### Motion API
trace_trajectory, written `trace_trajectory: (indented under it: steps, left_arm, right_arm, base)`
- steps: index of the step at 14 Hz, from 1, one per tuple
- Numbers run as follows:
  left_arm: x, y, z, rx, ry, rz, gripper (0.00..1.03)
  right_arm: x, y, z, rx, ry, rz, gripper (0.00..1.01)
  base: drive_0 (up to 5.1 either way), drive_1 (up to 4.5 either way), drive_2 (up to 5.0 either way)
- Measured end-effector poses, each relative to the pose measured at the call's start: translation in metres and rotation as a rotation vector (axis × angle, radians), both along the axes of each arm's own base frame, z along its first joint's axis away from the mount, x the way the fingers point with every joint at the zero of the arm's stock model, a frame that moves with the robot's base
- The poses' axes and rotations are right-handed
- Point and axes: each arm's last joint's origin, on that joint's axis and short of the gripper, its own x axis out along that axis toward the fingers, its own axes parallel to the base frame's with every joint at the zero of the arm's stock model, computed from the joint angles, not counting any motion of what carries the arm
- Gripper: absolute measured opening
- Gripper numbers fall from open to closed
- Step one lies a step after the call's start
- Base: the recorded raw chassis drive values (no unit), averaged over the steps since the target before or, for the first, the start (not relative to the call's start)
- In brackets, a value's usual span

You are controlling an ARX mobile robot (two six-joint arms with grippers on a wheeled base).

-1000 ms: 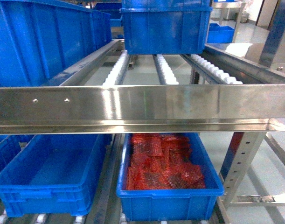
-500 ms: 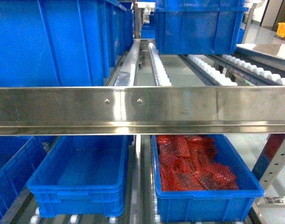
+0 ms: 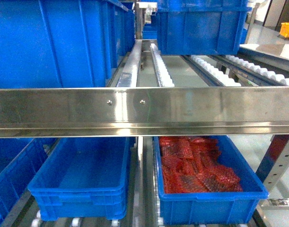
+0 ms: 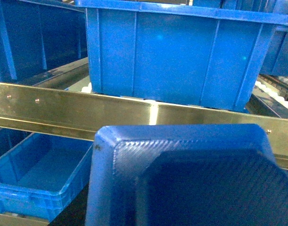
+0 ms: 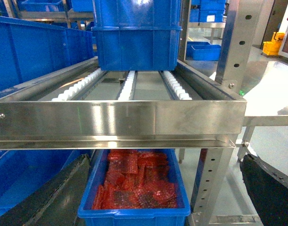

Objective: Pick blue part to blue bin on bottom shelf

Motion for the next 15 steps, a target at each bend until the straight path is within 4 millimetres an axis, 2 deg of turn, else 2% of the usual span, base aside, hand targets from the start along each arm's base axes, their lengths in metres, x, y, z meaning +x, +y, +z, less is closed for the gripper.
trace_trajectory:
  steps: [4,15]
  left_arm:
    - [0.0000,0.0000,0.0000,0.000,0.000,0.000,0.43]
    - [0.0000,0.0000,0.0000,0.000,0.001,0.000,0.43]
  right_arm:
    - [0.0000,0.0000,0.0000,0.000,0.000,0.000,0.98]
    - [0.0000,-0.0001,-0.0001,0.001,0.000,-0.003,0.98]
  base:
    - [-5.2,2.26,2.3]
    - [0.0,0.00,0.0]
